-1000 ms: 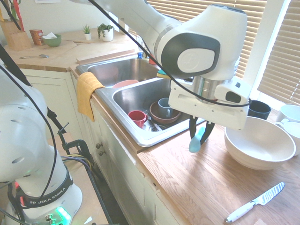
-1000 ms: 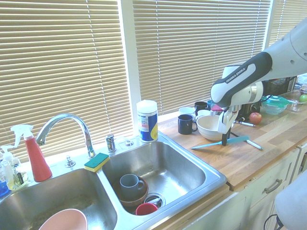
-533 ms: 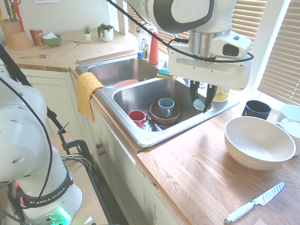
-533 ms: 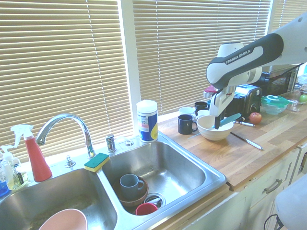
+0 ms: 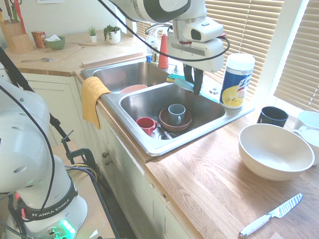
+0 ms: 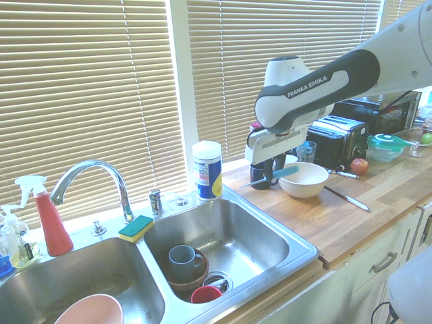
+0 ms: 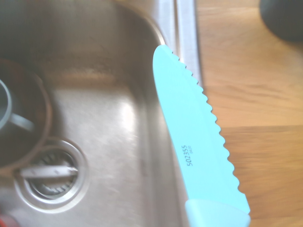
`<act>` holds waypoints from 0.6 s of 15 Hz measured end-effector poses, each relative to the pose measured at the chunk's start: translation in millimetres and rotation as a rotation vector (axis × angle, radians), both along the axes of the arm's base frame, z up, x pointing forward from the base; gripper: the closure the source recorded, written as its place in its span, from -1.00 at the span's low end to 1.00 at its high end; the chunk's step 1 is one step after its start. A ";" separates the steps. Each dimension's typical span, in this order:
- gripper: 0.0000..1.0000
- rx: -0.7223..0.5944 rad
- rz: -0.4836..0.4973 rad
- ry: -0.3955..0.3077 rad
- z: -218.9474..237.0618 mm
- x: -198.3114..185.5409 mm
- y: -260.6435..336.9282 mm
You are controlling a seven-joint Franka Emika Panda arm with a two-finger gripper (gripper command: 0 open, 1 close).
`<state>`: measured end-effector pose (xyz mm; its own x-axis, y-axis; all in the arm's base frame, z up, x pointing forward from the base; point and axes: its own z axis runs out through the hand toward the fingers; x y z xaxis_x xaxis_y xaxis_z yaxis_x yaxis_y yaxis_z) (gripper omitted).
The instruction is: Put the knife into the sink
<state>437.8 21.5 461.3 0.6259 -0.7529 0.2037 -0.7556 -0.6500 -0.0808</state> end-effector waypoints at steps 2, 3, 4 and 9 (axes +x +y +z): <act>1.00 0.017 -0.042 -0.023 -18.8 -3.6 33.1; 1.00 0.026 -0.059 -0.026 -31.1 -5.0 47.4; 1.00 0.035 -0.073 -0.026 -46.1 -5.4 62.7; 1.00 0.048 -0.097 -0.010 -119.2 3.6 103.0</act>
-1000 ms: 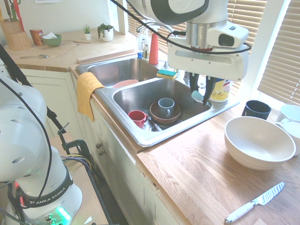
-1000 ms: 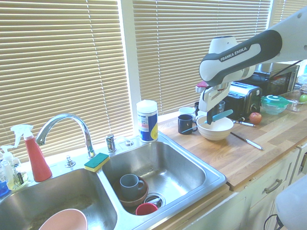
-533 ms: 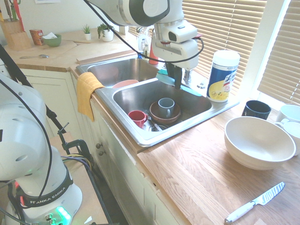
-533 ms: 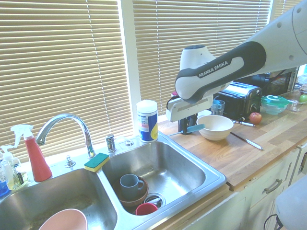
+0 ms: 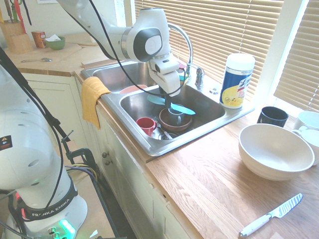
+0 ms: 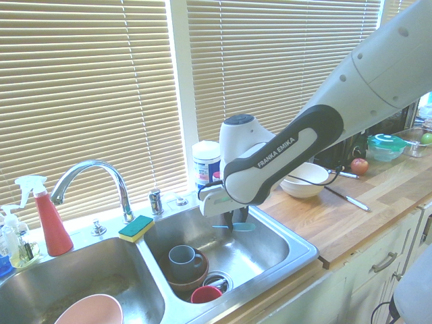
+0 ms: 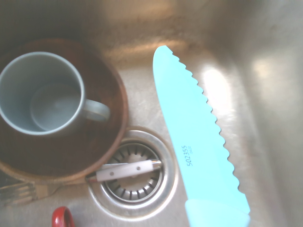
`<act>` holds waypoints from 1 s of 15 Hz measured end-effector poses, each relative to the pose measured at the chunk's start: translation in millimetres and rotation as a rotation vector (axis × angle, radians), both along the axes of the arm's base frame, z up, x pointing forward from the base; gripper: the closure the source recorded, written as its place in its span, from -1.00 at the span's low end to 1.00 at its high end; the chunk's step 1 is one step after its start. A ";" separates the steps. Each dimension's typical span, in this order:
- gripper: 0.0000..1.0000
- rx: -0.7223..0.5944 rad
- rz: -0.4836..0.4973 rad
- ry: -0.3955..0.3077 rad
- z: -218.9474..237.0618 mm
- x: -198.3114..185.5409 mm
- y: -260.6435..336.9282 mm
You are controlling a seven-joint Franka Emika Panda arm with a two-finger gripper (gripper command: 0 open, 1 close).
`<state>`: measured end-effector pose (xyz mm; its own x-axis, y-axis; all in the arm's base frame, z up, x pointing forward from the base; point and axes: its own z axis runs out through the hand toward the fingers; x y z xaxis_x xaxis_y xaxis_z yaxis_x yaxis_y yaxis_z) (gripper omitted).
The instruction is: Put the knife into the sink
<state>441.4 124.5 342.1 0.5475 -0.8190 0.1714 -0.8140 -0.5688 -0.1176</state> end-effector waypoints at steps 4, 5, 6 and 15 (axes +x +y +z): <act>1.00 0.000 0.031 0.002 -43.2 14.7 -0.5; 1.00 0.002 0.034 0.008 -52.8 17.8 -0.4; 1.00 0.004 0.037 0.010 -62.2 21.0 0.2; 1.00 0.004 0.042 0.052 -133.1 35.0 -4.8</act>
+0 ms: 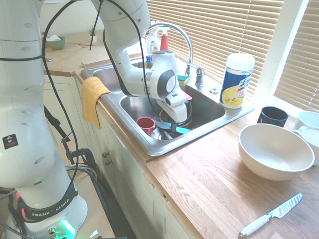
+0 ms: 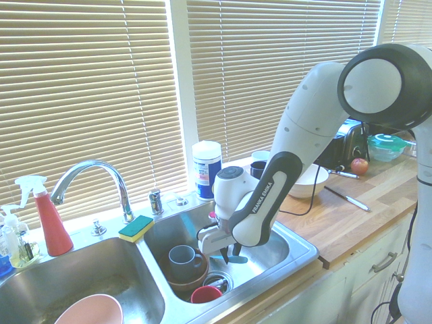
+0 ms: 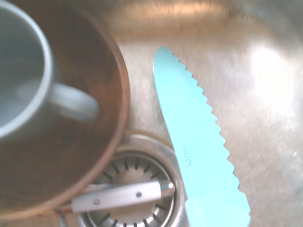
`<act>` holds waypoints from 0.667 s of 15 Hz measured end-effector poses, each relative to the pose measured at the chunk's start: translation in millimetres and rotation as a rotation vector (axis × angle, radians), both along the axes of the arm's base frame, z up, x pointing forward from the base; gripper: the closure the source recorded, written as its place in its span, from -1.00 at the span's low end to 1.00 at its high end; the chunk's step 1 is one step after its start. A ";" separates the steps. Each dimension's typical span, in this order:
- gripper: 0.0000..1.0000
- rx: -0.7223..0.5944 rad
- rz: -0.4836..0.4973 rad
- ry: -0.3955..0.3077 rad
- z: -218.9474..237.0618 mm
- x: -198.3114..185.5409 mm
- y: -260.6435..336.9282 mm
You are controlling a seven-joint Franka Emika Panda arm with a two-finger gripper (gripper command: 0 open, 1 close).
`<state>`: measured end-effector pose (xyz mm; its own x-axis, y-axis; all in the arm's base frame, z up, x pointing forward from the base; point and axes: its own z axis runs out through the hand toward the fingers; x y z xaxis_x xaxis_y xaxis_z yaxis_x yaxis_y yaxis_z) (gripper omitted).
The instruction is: Put the knife into the sink
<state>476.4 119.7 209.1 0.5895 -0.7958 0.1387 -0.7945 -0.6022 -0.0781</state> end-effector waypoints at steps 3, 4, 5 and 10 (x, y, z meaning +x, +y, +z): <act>1.00 0.005 -0.005 0.022 -21.1 4.9 2.9; -1.00 0.004 -0.003 0.032 -29.0 5.5 2.2; -1.00 0.004 -0.004 0.047 -37.8 4.5 1.1; -1.00 0.009 -0.008 0.075 -58.9 0.5 -2.4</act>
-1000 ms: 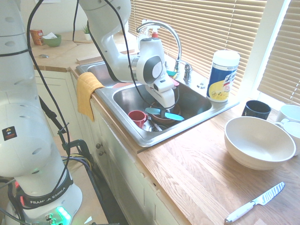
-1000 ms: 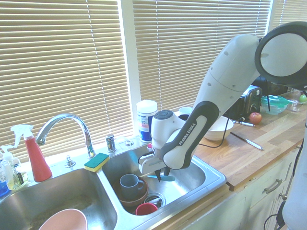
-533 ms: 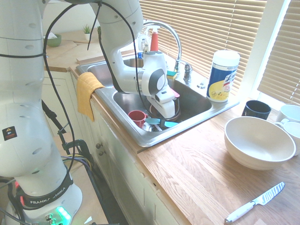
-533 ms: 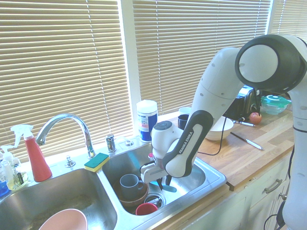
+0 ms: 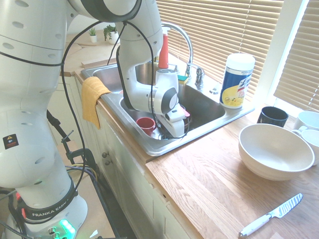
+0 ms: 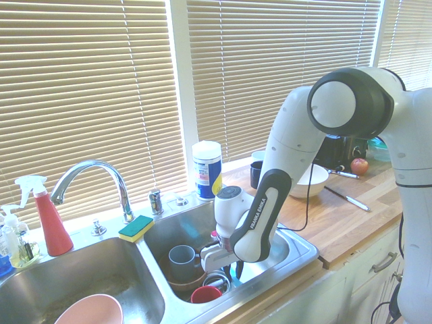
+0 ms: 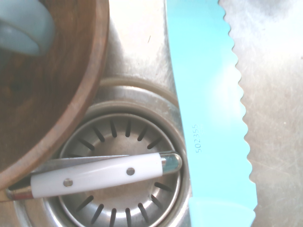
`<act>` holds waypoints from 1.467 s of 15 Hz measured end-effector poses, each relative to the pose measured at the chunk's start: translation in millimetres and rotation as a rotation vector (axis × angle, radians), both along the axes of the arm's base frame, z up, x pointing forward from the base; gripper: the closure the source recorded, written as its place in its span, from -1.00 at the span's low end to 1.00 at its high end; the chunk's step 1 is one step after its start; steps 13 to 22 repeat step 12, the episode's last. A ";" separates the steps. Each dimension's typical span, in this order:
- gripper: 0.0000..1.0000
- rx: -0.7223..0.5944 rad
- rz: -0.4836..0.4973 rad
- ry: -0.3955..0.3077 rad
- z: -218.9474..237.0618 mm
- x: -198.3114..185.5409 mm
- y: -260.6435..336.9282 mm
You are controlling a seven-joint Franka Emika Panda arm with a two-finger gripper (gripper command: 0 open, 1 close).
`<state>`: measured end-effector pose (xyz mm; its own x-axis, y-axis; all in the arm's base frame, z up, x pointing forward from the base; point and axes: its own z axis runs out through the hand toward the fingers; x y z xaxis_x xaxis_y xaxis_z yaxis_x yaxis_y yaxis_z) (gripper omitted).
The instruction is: Put the knife into the sink
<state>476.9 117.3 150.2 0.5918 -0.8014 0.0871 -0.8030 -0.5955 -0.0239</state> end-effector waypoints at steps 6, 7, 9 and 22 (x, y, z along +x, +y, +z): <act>-1.00 0.000 0.014 -0.019 9.7 7.4 0.6; -1.00 0.004 0.017 -0.028 15.8 9.3 2.4; -1.00 0.009 0.035 -0.048 37.5 13.7 6.6; -1.00 0.001 0.070 -0.063 101.2 18.0 7.5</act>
